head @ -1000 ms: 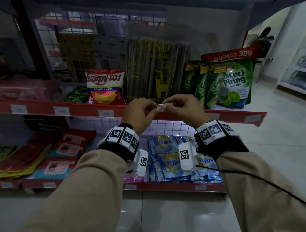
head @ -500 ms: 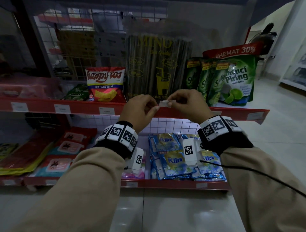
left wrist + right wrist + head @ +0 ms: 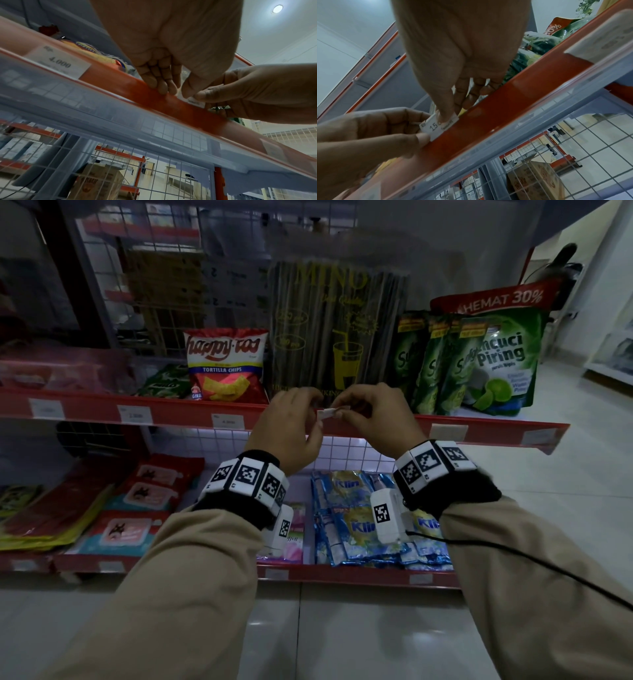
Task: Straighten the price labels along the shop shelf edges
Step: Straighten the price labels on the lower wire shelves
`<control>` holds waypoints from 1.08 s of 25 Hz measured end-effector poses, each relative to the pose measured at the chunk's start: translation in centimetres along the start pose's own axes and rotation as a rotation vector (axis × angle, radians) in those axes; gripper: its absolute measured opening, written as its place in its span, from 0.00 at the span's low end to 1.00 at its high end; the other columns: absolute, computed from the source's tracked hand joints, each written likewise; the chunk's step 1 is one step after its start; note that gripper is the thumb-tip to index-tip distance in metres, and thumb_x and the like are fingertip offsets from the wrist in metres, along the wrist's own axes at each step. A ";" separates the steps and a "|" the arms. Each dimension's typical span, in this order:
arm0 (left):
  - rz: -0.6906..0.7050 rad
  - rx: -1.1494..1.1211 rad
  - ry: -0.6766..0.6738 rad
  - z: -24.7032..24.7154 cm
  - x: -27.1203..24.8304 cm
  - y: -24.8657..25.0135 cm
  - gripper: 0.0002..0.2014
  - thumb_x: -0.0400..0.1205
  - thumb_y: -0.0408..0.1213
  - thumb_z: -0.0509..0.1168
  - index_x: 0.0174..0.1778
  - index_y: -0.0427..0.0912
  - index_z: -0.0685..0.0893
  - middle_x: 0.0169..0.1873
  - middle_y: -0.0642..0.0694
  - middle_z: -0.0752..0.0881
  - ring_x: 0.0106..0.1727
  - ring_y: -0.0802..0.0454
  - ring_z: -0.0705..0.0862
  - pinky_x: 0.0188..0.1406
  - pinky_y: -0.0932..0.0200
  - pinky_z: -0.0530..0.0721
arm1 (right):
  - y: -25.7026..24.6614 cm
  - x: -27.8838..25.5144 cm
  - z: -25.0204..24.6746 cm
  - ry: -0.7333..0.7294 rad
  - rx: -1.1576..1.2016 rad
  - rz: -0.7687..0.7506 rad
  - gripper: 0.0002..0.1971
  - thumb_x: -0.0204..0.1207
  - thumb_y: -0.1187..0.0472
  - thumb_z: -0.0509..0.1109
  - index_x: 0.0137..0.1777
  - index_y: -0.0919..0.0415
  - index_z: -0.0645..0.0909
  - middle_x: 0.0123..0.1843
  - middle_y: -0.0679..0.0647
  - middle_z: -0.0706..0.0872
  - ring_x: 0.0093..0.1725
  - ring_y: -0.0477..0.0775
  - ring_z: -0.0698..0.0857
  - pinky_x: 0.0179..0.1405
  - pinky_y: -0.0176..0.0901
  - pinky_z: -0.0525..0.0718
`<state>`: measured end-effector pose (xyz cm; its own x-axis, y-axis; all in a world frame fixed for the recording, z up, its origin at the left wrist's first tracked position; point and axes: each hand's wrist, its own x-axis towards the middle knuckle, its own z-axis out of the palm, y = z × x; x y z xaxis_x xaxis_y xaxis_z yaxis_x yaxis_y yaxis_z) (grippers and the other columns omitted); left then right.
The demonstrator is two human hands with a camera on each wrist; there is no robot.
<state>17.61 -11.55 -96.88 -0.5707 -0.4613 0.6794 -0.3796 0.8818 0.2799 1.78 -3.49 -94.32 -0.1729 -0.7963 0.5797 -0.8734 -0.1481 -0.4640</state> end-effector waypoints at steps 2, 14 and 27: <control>-0.009 0.018 0.006 0.3 0.1 -0.1 0.12 0.80 0.37 0.66 0.58 0.39 0.80 0.48 0.44 0.81 0.53 0.47 0.76 0.47 0.62 0.68 | -0.1 0.0 0.0 -0.020 -0.026 -0.008 0.05 0.75 0.60 0.74 0.48 0.51 0.87 0.42 0.50 0.88 0.49 0.52 0.84 0.50 0.48 0.83; 0.038 0.106 0.012 0.4 0.2 -0.2 0.08 0.81 0.35 0.65 0.48 0.35 0.86 0.44 0.39 0.79 0.49 0.42 0.76 0.41 0.56 0.70 | 0.0 -0.7 -0.8 -0.150 -0.378 -0.023 0.09 0.76 0.57 0.73 0.55 0.57 0.85 0.51 0.55 0.78 0.56 0.57 0.77 0.53 0.47 0.76; -0.004 0.156 -0.108 -0.8 0.5 0.2 0.10 0.83 0.36 0.63 0.55 0.38 0.86 0.50 0.39 0.77 0.54 0.41 0.75 0.46 0.49 0.77 | -0.3 -1.3 -0.6 -0.149 -0.390 0.013 0.07 0.78 0.60 0.69 0.55 0.53 0.83 0.48 0.49 0.72 0.56 0.55 0.73 0.49 0.45 0.71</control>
<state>17.87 -11.46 -95.92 -0.6409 -0.4800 0.5990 -0.4852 0.8580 0.1685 2.04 -2.11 -94.52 -0.1418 -0.8772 0.4587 -0.9836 0.0726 -0.1651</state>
